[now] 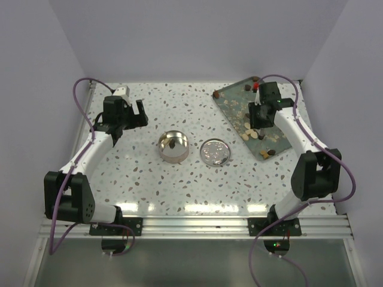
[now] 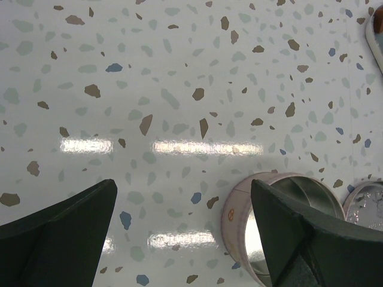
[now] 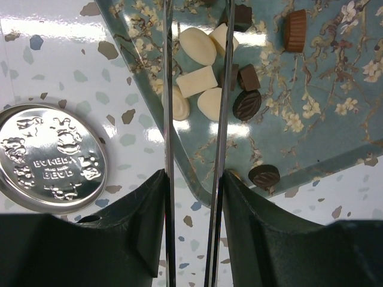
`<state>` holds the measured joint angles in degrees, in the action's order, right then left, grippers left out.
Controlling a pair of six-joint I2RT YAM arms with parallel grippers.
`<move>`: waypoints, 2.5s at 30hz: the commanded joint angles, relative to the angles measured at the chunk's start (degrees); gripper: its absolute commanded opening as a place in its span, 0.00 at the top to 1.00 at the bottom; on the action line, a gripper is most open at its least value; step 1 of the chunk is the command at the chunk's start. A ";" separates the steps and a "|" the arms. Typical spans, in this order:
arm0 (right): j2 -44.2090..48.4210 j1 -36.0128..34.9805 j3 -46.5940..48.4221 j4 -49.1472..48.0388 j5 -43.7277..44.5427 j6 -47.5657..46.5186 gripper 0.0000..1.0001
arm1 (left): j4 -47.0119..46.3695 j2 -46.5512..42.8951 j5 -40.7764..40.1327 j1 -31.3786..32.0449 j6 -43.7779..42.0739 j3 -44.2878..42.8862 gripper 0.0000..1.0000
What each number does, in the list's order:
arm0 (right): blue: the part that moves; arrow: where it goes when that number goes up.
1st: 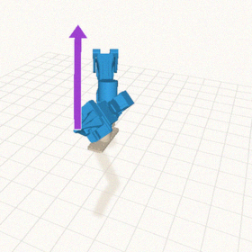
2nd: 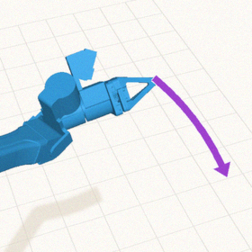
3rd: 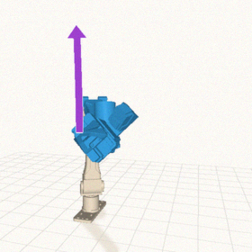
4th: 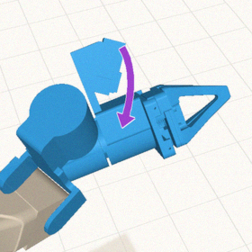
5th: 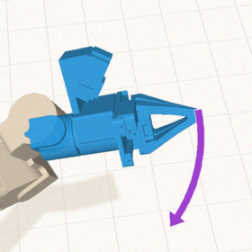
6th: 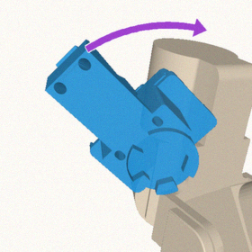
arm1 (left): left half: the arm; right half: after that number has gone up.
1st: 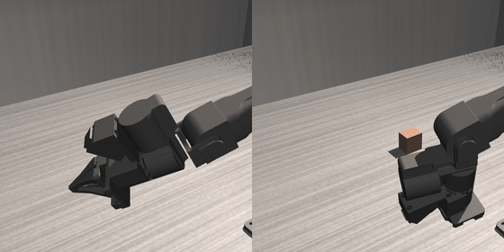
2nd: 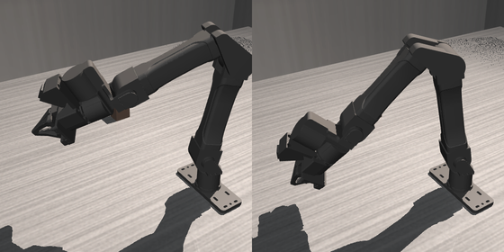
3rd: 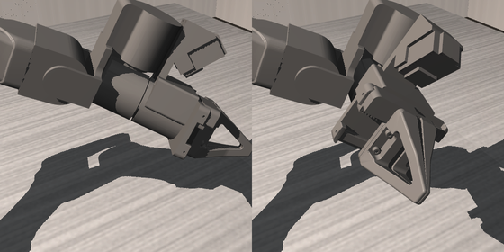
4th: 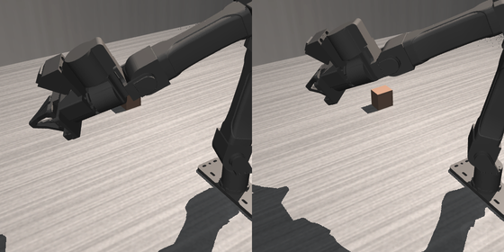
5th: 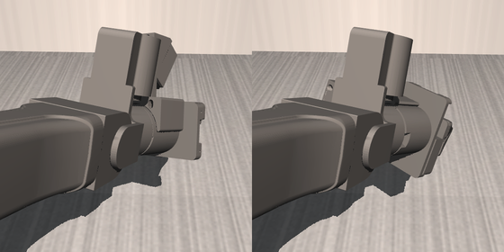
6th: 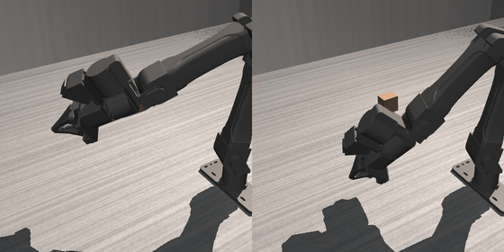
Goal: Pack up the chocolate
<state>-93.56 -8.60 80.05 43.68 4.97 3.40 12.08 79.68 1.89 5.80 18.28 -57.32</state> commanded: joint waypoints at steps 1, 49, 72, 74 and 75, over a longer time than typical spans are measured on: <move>0.92 0.16 0.02 -1.58 -0.49 -0.50 0.57 | -0.83 -2.16 0.31 0.35 -0.18 -0.25 0.00; 2.33 -30.95 19.00 13.80 -13.58 4.60 0.71 | -0.92 0.92 0.13 0.53 0.44 -2.80 0.00; 0.66 -33.76 22.60 15.29 -11.31 3.64 0.60 | 0.14 0.39 -0.57 0.61 0.17 -3.32 0.00; 0.48 -33.15 22.17 15.12 -9.90 3.20 0.60 | 0.14 0.39 -0.49 0.61 0.26 -3.24 0.00; 0.40 -32.71 21.82 14.86 -9.63 2.93 0.60 | 0.14 0.39 -0.48 0.61 0.26 -3.15 0.00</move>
<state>-92.73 -42.24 99.77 58.74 -6.90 7.42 12.16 80.79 1.69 6.09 18.46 -58.06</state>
